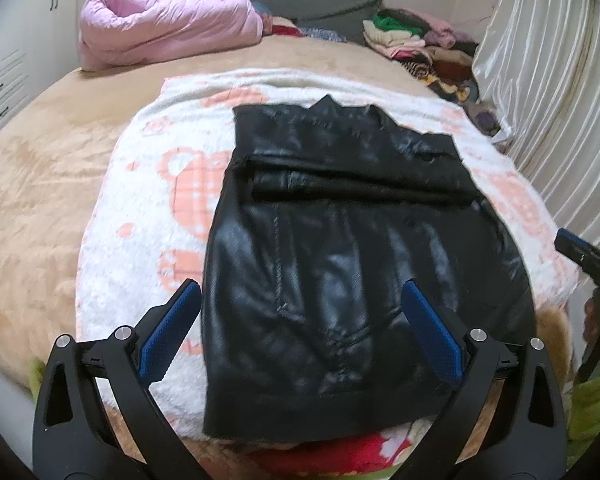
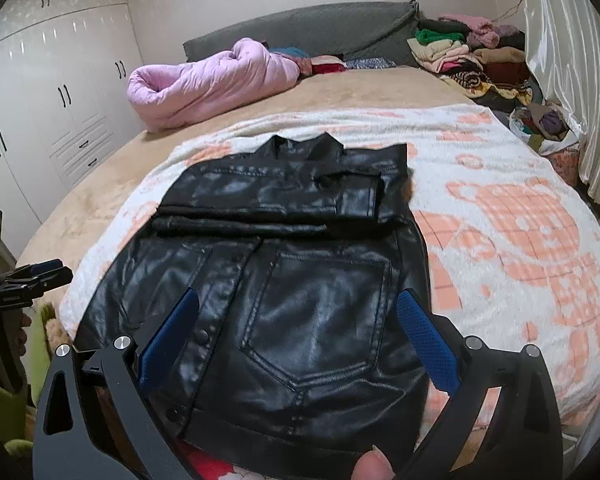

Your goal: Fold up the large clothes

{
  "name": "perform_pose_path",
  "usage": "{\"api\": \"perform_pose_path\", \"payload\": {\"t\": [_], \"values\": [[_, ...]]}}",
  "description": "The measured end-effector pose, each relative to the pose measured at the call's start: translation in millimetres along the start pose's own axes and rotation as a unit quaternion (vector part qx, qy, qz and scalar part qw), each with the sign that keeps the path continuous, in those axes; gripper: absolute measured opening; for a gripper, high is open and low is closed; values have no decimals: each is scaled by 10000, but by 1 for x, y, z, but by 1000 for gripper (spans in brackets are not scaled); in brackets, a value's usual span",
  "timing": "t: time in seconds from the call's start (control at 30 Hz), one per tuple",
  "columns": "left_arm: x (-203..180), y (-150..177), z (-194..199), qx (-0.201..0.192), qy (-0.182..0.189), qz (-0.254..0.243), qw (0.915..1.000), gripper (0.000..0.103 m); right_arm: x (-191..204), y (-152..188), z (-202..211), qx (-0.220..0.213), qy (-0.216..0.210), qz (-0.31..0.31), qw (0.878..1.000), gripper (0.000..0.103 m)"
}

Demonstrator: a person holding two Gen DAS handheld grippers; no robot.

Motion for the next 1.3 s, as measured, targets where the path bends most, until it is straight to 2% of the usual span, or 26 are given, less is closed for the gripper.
{"api": "perform_pose_path", "payload": {"t": [0.47,0.6,0.93,1.0,1.17,1.23,1.27,1.3], "values": [[32,37,-10,343,-31,426,9985,94,-31,47,-17,503,240,120,9984,99],[40,47,-12,425,-47,520,9977,94,-39,60,-23,708,184,50,9973,99],[48,66,-21,572,225,637,9961,93,-44,86,-38,1195,257,205,9923,99],[51,69,-22,626,154,635,9959,93,-43,90,-39,1257,276,248,9914,99],[51,77,-27,718,302,695,9945,93,-43,98,-43,1432,193,255,9892,99],[48,82,-29,779,406,673,9939,84,-42,101,-46,1543,158,275,9875,99],[47,84,-30,785,425,667,9938,70,-42,104,-48,1608,145,284,9865,99],[49,86,-30,809,341,656,9940,65,-43,106,-49,1646,129,272,9859,99]]}}
Point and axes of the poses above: each gripper's, at about its wrist camera, not at the fingertips, and z roughly against the way its jaws point, x to its left, y to its underside, the point moved 7 cm from there along -z, roughly the way its jaws point, and after that the axes turned 14 degrees about y, right-handed, at the moved point
